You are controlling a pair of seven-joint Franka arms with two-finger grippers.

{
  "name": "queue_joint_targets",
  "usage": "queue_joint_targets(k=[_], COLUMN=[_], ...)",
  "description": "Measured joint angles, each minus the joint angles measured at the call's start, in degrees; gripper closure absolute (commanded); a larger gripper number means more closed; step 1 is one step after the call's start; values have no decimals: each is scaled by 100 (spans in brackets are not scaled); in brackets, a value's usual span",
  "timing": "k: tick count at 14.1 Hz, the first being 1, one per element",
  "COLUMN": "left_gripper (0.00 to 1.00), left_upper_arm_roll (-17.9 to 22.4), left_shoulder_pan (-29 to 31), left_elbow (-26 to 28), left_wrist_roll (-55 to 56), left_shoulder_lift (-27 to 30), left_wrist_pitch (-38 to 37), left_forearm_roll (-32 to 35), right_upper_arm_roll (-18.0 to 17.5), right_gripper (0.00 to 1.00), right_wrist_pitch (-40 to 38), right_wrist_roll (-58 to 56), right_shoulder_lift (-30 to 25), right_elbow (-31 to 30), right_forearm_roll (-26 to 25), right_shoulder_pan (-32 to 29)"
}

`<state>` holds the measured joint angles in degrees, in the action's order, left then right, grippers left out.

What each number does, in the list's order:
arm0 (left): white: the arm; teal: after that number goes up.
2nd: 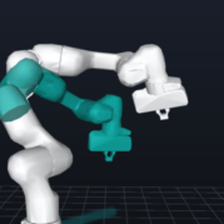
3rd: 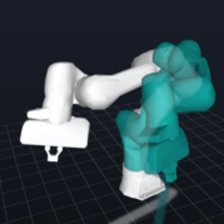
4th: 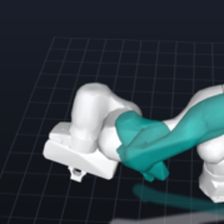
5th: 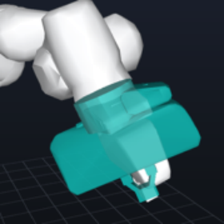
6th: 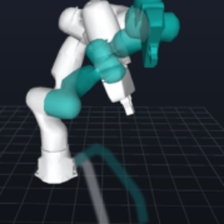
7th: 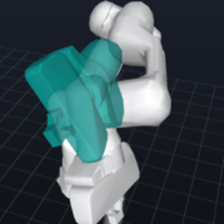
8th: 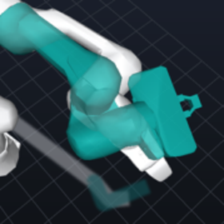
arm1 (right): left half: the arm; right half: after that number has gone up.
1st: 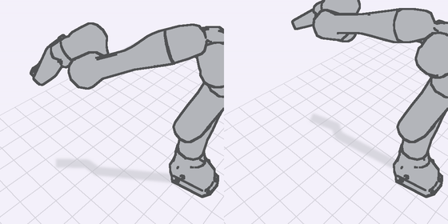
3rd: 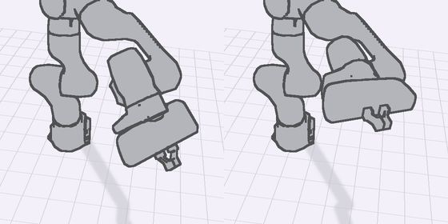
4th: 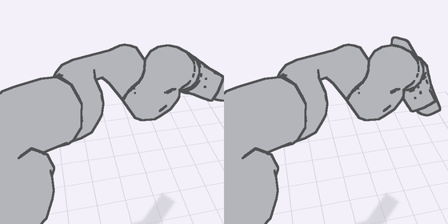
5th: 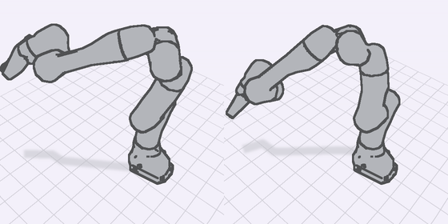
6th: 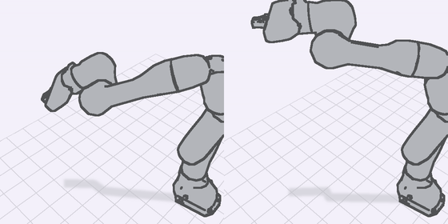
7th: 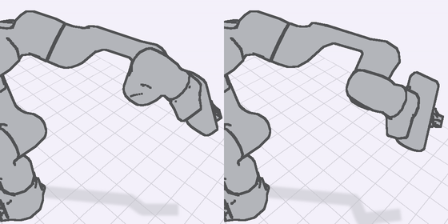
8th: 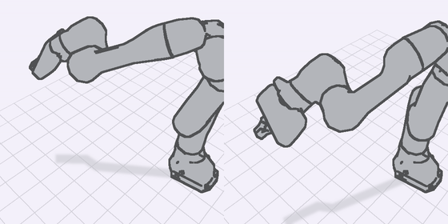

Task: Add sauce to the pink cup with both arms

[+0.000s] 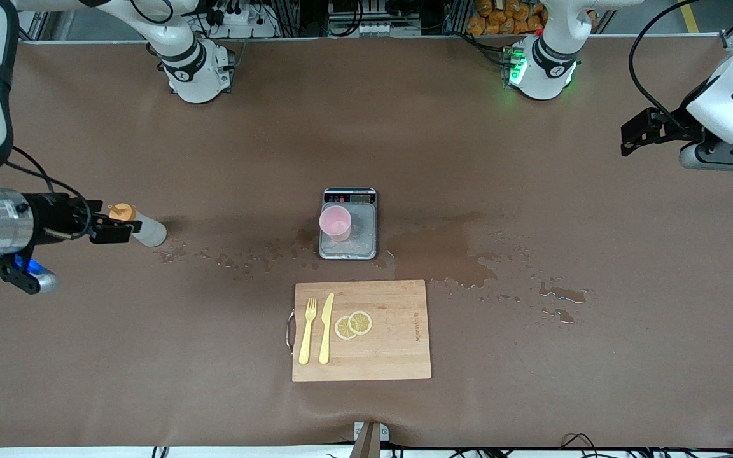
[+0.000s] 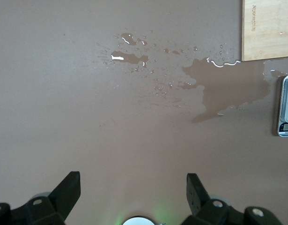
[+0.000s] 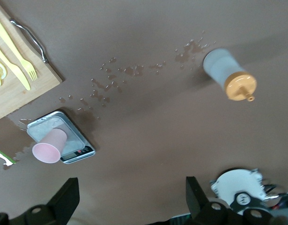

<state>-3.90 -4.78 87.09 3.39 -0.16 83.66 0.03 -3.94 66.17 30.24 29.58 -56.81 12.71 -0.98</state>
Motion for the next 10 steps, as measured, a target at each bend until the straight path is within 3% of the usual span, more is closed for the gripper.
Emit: queue_joint_targets(k=[6,10], left_gripper=[0,0], left_upper_arm_roll=[2,2], left_shoulder_pan=[21,21], left_elbow=[0,0], left_wrist_roll=[0,0], left_shoulder_lift=[-2,-3], left_wrist_pitch=[14,17], left_forearm_roll=[0,0], right_upper_arm_roll=[-1,39], right_gripper=[0,0], right_wrist_pitch=[22,788], right_wrist_roll=[-479,-955], right_shoulder_lift=[-928,-1617], right_elbow=[-132,-1099], right_forearm_roll=[-778,-938], right_shoulder_pan=[260,260])
